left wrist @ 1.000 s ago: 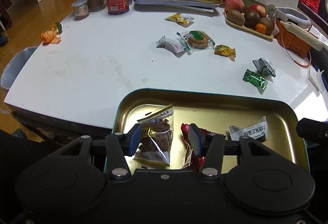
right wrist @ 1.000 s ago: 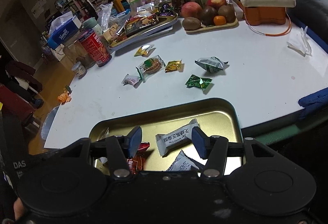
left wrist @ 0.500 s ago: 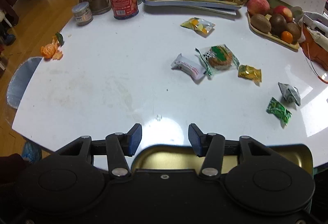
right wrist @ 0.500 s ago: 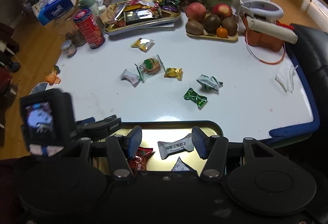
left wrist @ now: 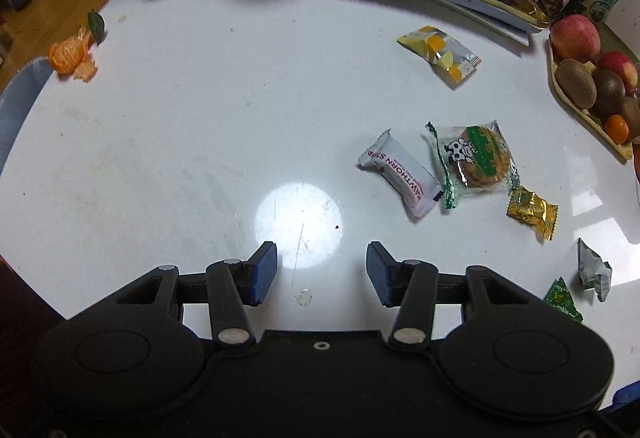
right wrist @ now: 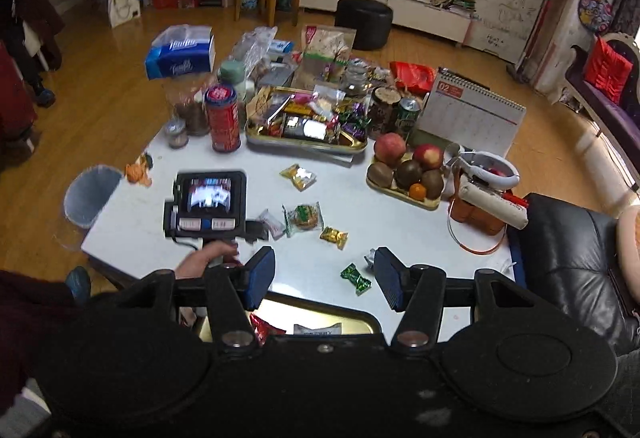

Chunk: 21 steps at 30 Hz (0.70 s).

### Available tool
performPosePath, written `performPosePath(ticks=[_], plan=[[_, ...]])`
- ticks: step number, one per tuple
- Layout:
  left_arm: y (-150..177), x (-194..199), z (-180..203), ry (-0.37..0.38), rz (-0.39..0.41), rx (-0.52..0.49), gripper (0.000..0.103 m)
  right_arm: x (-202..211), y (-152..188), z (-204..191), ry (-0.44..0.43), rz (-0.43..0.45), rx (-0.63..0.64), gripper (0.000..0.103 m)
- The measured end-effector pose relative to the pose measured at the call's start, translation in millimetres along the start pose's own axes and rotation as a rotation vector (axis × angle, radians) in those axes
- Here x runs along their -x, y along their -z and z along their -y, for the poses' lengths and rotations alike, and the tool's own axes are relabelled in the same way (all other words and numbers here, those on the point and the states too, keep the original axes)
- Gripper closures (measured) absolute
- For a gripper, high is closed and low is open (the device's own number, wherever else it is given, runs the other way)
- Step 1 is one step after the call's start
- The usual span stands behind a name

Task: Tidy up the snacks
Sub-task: 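Move both tools back over the snacks on the table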

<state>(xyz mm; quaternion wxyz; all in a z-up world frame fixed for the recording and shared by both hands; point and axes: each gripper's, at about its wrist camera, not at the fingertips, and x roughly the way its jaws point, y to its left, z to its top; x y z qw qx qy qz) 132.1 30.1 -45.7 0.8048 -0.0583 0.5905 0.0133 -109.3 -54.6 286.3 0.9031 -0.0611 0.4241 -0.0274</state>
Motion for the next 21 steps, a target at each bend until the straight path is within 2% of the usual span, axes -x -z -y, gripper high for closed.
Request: performPosePath(ticks=[3,6,11,15,21], plan=[[3,0,4,-0.028,0.004,-0.025,0.047,10,-7,3,0.029,0.039,-0.015,0.046],[3,5,5,-0.047,0.033,-0.037,0.047,17,-14,8,0.012,0.058,-0.046,0.046],[1,9,6,-0.056,0.061,-0.044,0.047,10,-14,21,-0.023,-0.002,-0.117,0.046],[3,11,11,-0.066,0.079,-0.069,0.047,1,-6,22,-0.038,-0.066,-0.113,0.045],[6,15,22,-0.064,0.107,-0.123,0.046,4,-13,15,-0.091,-0.016,-0.137,0.045]])
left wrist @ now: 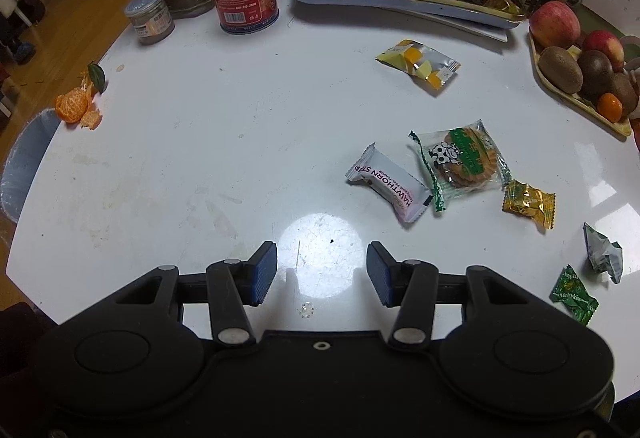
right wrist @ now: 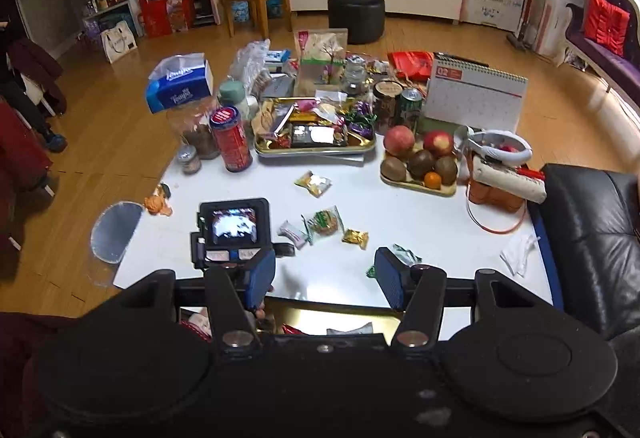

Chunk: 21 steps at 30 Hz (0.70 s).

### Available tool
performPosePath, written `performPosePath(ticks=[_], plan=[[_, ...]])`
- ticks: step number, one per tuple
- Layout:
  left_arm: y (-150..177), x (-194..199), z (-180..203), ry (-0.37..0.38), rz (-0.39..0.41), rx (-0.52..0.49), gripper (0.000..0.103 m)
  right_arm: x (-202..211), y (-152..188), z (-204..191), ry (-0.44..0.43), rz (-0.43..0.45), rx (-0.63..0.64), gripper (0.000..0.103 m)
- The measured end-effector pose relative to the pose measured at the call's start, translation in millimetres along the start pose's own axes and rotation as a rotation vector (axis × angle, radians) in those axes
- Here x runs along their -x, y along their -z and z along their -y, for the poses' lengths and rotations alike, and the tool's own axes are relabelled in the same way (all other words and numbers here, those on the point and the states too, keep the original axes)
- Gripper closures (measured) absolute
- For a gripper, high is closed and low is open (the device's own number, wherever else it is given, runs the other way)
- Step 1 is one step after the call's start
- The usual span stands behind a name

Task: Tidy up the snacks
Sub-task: 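Move both tools back over the snacks on the table, then grasp the green Subiang pack with the right gripper while the left grasps the Hawthorn Strips pack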

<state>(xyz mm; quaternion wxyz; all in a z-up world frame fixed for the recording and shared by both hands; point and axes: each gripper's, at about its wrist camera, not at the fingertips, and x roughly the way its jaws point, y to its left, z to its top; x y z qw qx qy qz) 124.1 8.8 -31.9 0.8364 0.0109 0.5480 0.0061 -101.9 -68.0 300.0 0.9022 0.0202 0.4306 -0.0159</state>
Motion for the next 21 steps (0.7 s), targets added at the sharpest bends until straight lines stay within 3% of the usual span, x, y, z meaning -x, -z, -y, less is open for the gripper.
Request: performPosePath(ticks=[3,8,11,13,18,21], plan=[[0,2,5,-0.006,0.015,-0.025,0.046,4,0,2,-0.031,0.022,-0.002,0.045],[1,5,9,0.018,0.017,-0.044,0.046,-22,-4,25,-0.053,-0.079,-0.091,0.045],[-1,8,14,0.008,0.032,-0.084,0.046,-42,-10,47,-0.059,-0.032,-0.141,0.042],[-5,13,17,0.013,0.041,-0.110,0.046,-72,-16,62,-0.055,-0.049,-0.154,0.041],[-27,27,16,0.051,0.082,-0.115,0.046,-179,-20,107,-0.099,-0.197,-0.229,0.042],[-45,25,16,0.028,0.092,-0.106,0.046,-232,-16,129,-0.110,-0.220,-0.267,0.042]])
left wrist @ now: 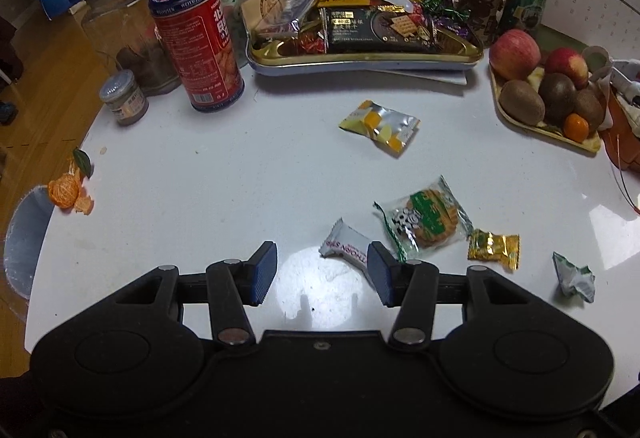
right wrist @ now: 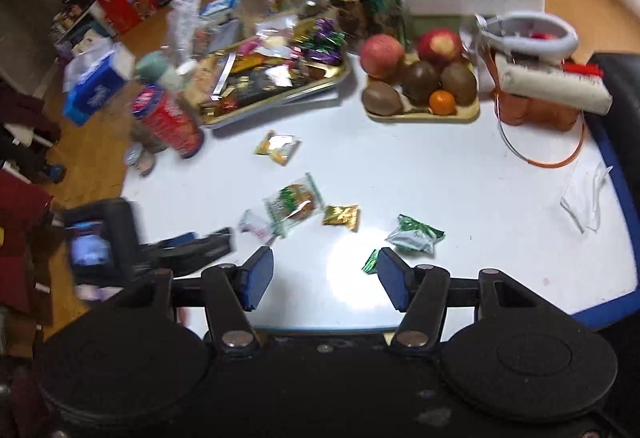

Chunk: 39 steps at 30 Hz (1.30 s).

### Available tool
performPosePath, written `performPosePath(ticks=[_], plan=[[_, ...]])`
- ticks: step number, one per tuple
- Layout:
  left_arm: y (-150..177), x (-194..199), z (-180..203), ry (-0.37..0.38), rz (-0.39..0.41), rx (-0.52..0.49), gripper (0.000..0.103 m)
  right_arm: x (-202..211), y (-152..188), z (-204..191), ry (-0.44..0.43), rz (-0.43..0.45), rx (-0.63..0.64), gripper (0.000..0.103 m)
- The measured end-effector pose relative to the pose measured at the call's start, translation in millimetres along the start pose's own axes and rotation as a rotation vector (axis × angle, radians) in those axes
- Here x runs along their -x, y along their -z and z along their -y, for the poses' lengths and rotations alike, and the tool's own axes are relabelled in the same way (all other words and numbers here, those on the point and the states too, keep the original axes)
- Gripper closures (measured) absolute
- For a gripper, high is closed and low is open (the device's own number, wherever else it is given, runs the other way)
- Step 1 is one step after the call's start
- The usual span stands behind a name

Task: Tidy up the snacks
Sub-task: 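Grasp the green Subiang pack with the right gripper while the left grasps the Hawthorn Strips pack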

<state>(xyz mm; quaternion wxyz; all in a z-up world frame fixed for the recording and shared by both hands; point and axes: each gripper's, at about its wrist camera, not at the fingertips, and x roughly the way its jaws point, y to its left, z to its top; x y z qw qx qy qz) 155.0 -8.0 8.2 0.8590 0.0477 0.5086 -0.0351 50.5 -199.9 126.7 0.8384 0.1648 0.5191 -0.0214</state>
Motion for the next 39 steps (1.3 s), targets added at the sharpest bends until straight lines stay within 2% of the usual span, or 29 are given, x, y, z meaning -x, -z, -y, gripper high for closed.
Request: performPosePath(ticks=[5,10,17,26,28,30,35,39], plan=[[-6,-18,-4,-0.009,-0.028,0.027,0.046,-71,-15,45,0.084,0.022,-0.079,0.042],[-4,-28,-4,0.066,-0.122,0.068,0.046,-131,-22,70,0.163,-0.058,-0.064,0.045],[-8,-32,-7,0.113,-0.155,0.127,0.046,-176,-21,85,0.212,-0.134,-0.139,0.045],[-10,-35,-4,0.118,-0.144,0.137,0.046,-208,-12,72,0.276,-0.207,-0.116,0.045],[-11,-37,-3,0.122,-0.141,0.141,0.046,-212,-9,66,0.279,-0.220,-0.091,0.053],[-11,-40,-1,0.130,-0.141,0.148,0.046,-215,-6,60,0.275,-0.243,-0.070,0.068],[-12,-50,2,0.122,-0.147,0.194,0.046,-200,-7,51,0.220,-0.188,-0.072,0.069],[-11,-62,4,0.049,-0.144,0.227,0.047,-184,-11,49,0.188,-0.136,-0.092,0.069]])
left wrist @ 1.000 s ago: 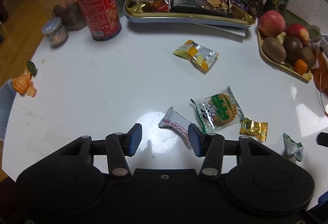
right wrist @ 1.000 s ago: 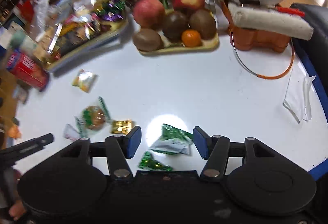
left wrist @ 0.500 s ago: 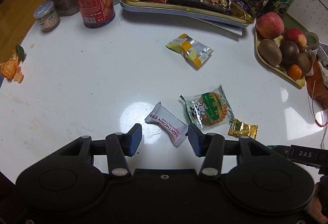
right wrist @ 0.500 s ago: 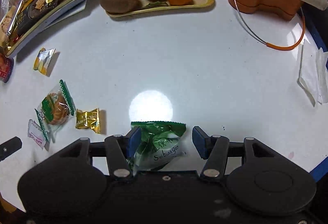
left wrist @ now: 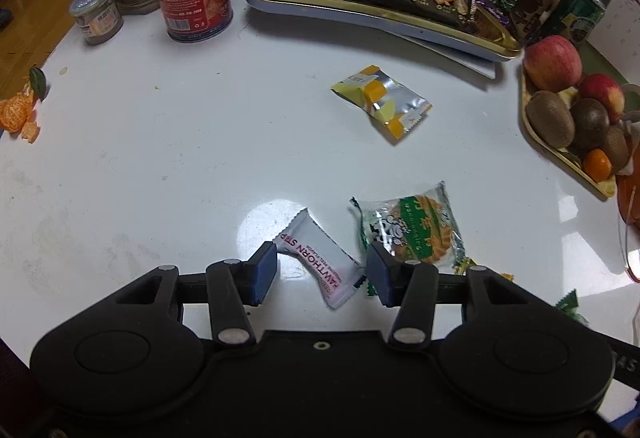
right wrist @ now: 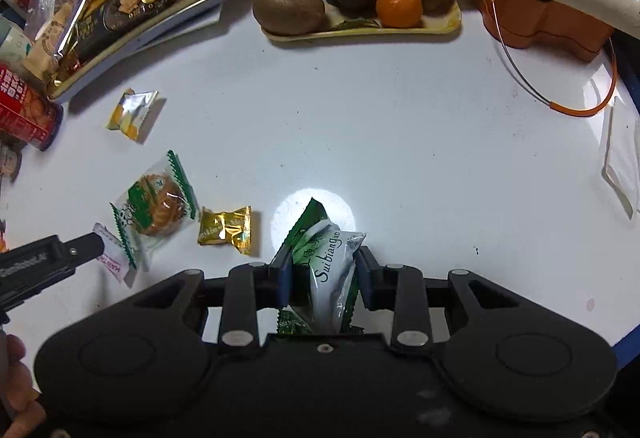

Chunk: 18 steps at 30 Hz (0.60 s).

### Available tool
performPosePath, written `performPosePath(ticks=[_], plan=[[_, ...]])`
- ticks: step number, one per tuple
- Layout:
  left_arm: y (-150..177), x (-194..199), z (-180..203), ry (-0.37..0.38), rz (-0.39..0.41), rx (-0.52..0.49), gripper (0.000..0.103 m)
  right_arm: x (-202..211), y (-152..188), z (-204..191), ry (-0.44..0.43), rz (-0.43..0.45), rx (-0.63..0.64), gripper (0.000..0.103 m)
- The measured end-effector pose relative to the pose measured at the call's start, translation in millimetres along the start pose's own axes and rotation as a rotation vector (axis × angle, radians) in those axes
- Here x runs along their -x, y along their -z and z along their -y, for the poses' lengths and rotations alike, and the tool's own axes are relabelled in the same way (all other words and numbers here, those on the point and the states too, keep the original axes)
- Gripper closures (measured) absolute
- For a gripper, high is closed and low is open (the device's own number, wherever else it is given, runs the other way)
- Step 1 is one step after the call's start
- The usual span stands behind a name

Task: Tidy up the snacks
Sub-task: 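Grasp the green Subiang pack with the right gripper while the left grasps the Hawthorn Strips pack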

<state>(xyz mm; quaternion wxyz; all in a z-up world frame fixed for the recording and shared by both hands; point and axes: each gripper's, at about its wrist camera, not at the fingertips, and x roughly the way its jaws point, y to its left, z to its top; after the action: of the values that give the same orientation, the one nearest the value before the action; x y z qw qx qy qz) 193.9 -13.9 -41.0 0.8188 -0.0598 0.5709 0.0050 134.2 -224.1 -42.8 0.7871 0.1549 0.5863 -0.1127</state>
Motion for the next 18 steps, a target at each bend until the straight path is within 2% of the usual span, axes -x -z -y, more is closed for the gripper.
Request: performPosePath(ticks=[4,8,11,18], plan=[[-2,-9,-4,-0.053,0.013,0.040,0.047,13,0,0,-0.043,0.012,-0.018,0.069],[-2,-20,-4,-0.050,-0.019,0.055,0.047,20,2,-4,-0.075,0.024,-0.009,0.069],[0,-26,1,-0.045,-0.035,0.050,0.047,27,5,-7,-0.083,0.041,0.013,0.069],[0,-31,10,-0.083,-0.014,0.015,0.047,35,8,-8,-0.072,0.073,0.047,0.069]])
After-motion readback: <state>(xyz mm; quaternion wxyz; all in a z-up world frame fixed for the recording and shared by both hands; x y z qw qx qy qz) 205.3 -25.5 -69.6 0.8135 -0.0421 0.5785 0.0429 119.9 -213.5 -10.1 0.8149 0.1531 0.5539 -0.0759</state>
